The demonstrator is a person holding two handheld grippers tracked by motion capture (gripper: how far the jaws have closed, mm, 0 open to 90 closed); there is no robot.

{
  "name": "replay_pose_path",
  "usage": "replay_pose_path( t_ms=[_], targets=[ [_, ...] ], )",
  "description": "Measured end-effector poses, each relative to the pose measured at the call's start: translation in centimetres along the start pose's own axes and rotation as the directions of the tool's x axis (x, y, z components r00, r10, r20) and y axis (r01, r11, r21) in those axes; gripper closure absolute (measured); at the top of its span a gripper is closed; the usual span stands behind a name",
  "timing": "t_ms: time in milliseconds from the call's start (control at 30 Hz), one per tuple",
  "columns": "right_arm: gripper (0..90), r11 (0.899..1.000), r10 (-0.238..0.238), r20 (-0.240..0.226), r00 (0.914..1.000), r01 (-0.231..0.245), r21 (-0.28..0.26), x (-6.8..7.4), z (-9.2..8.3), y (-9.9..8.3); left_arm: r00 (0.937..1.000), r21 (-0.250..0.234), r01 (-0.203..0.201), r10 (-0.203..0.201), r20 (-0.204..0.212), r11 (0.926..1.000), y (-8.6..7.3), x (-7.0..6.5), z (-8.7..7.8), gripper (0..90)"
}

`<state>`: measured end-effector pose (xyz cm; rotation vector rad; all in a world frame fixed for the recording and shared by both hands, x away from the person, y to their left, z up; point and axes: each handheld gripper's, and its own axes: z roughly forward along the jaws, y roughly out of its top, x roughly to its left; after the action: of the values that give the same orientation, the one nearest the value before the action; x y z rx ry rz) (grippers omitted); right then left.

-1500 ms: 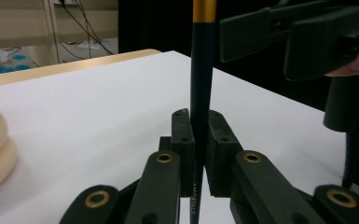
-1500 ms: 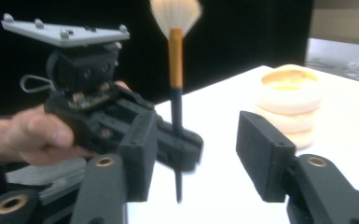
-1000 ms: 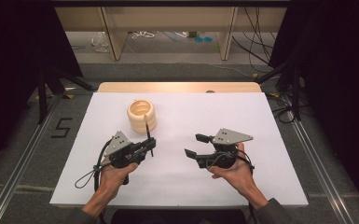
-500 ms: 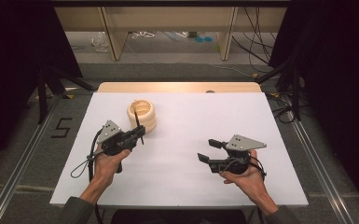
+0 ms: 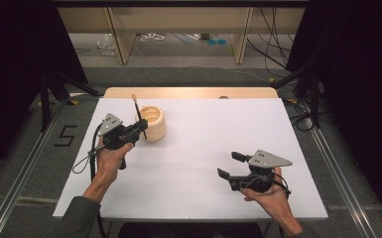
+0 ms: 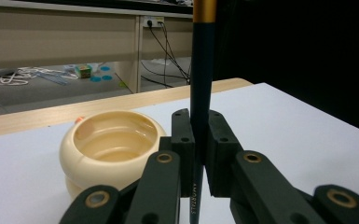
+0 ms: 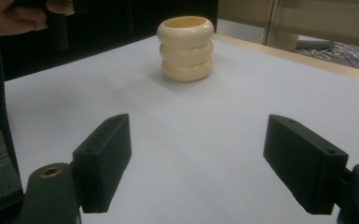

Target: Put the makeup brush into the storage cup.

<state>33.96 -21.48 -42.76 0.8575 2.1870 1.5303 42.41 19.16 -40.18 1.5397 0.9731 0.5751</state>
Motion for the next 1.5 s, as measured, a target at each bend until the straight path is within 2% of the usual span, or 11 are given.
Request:
replay_pose_path(
  t_ms=[233, 267, 333, 433, 467, 533, 833, 1100, 1167, 1300, 1500],
  targets=[
    [21.3, 1.000, 0.010, -0.008, 0.9999, -0.010, -0.017, 0.2, -0.3, -0.5, 0.9997, 0.001, -0.013, 0.013, -0.023, 0.9999, 1.2, 0.9, 0.9, 83.7],
    [21.2, 1.000, 0.005, 0.008, 1.0000, -0.005, 0.001, 0.2, -0.5, -0.5, 0.9996, 0.000, -0.012, 0.012, -0.024, 0.9999, 1.3, 0.9, 1.0, 83.7],
    [21.3, 1.000, 0.010, 0.002, 1.0000, -0.010, -0.021, 0.1, -0.5, -0.7, 0.9996, 0.000, -0.013, 0.013, -0.026, 0.9999, 1.5, 1.0, 1.2, 83.7],
    [21.3, 1.000, 0.000, 0.027, 0.9996, 0.000, -0.007, 0.0, -0.8, -0.7, 0.9994, 0.003, -0.014, 0.014, -0.032, 0.9999, 1.8, 1.2, 1.4, 83.7],
    [21.4, 0.999, 0.000, 0.014, 0.9999, 0.000, -0.033, 0.0, -0.7, -0.8, 0.9993, 0.004, -0.014, 0.014, -0.034, 0.9999, 1.9, 1.3, 1.5, 83.6],
    [21.5, 1.000, 0.002, 0.018, 0.9998, -0.002, -0.023, 0.0, -0.8, -0.9, 0.9994, 0.005, -0.002, 0.002, -0.035, 1.0000, 2.0, 1.4, 1.7, 83.7],
    [22.0, 1.000, -0.001, 0.015, 0.9999, 0.001, -0.008, 0.1, -1.0, -1.0, 0.9981, 0.003, -0.016, 0.016, -0.059, 0.9999, 2.8, 2.0, 2.8, 83.7],
    [22.4, 1.000, -0.001, 0.008, 1.0000, 0.001, -0.005, 0.1, -1.0, -1.1, 0.9964, 0.002, -0.009, 0.009, -0.084, 1.0000, 3.1, 2.6, 3.7, 83.7],
    [22.5, 1.000, 0.017, 0.001, 0.9999, -0.017, 0.007, 0.2, -1.1, -1.1, 0.9960, 0.000, -0.009, 0.009, -0.089, 1.0000, 3.2, 2.7, 4.0, 83.6],
    [22.7, 1.000, 0.004, -0.002, 1.0000, -0.004, -0.017, 0.2, -0.8, -1.2, 0.9953, 0.001, -0.006, 0.006, -0.097, 1.0000, 3.3, 2.8, 4.4, 83.7],
    [23.0, 1.000, 0.001, 0.005, 1.0000, -0.001, -0.006, 0.2, -0.9, -1.2, 0.9941, 0.006, 0.000, 0.000, -0.109, 1.0000, 3.0, 3.2, 5.3, 83.7]
  ],
)
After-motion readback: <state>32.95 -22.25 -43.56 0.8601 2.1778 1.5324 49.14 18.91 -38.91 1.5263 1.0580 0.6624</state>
